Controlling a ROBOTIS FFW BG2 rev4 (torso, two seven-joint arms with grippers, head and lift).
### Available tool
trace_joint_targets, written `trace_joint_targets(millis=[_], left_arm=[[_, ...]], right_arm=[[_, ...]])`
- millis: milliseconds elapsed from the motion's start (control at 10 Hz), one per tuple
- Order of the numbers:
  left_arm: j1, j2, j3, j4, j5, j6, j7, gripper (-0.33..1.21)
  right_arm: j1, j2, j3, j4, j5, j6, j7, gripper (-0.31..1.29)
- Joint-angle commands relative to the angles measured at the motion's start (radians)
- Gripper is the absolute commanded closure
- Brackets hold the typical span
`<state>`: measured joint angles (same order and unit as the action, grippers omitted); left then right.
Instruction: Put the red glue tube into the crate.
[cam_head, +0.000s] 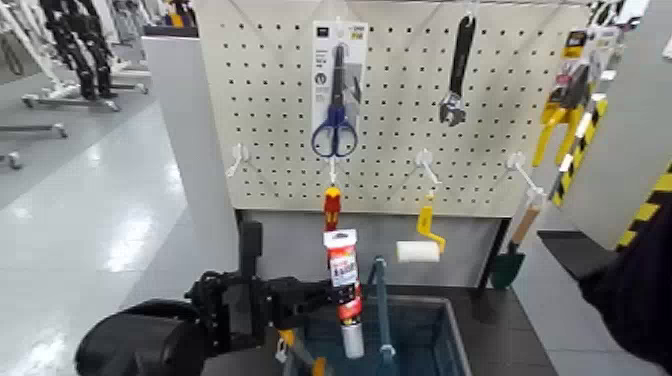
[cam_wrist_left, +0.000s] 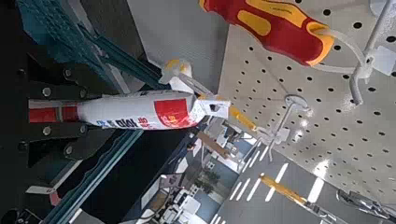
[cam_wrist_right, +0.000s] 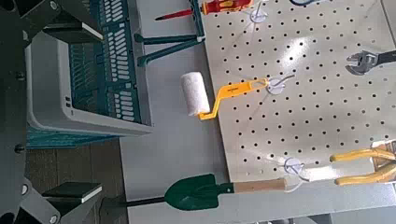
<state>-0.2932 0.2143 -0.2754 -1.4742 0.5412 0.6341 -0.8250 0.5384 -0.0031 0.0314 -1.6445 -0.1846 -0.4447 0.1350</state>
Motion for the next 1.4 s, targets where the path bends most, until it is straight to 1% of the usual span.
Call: trace_joint_targets(millis=[100,200,300,700,800,1000,1100,1200,1300,1400], left_arm=[[-0.001,-0.003,0.01,-0.003,0.0,0.022,0.001,-0.01],[0.0,-0.004,0.013,-0.003,0.0,0.021,0.001,0.02],[-0.001,-0.004,0.013,-0.005,0.0,0.021,0.003,0.0],[-0.004,-0.004,0.012,-0.005,0.0,0.01,0.007,0.0],[0.0,-0.004,0.013,-0.023,-0.015,-0.01,0.021,0.0],[0.046,-0.004,0.056,-0.138,-0.13,-0.024,0.07,0.0],[0.101,0.0,0.088,-0.216,-0.199,-0.057,0.116,0.0],[0.18,-0.006,0.131,-0.278,-0.234,-0.113,0.21,0.0],[0.266,-0.013,0.156,-0.328,-0.265,-0.192,0.325,0.0],[0.338,-0.023,0.182,-0.376,-0.348,-0.237,0.362,0.0]], right_arm=[[0.003,0.103,-0.001,0.0,-0.001,0.0,0.0,0.17],[0.003,0.103,-0.001,0.0,-0.001,0.0,0.0,0.17],[0.003,0.103,-0.001,0.0,-0.001,0.0,0.0,0.17],[0.0,0.104,-0.002,0.002,-0.004,0.001,0.002,0.17],[0.003,0.103,-0.004,0.002,-0.006,0.0,0.002,0.17],[0.005,0.103,-0.004,0.003,-0.009,-0.005,0.002,0.17],[0.005,0.103,-0.004,0.005,-0.009,-0.012,0.0,0.17],[0.006,0.106,-0.005,0.005,-0.009,-0.02,0.0,0.17],[0.008,0.107,-0.007,0.006,-0.009,-0.028,0.0,0.17],[0.009,0.106,-0.007,0.008,-0.009,-0.035,-0.006,0.17]])
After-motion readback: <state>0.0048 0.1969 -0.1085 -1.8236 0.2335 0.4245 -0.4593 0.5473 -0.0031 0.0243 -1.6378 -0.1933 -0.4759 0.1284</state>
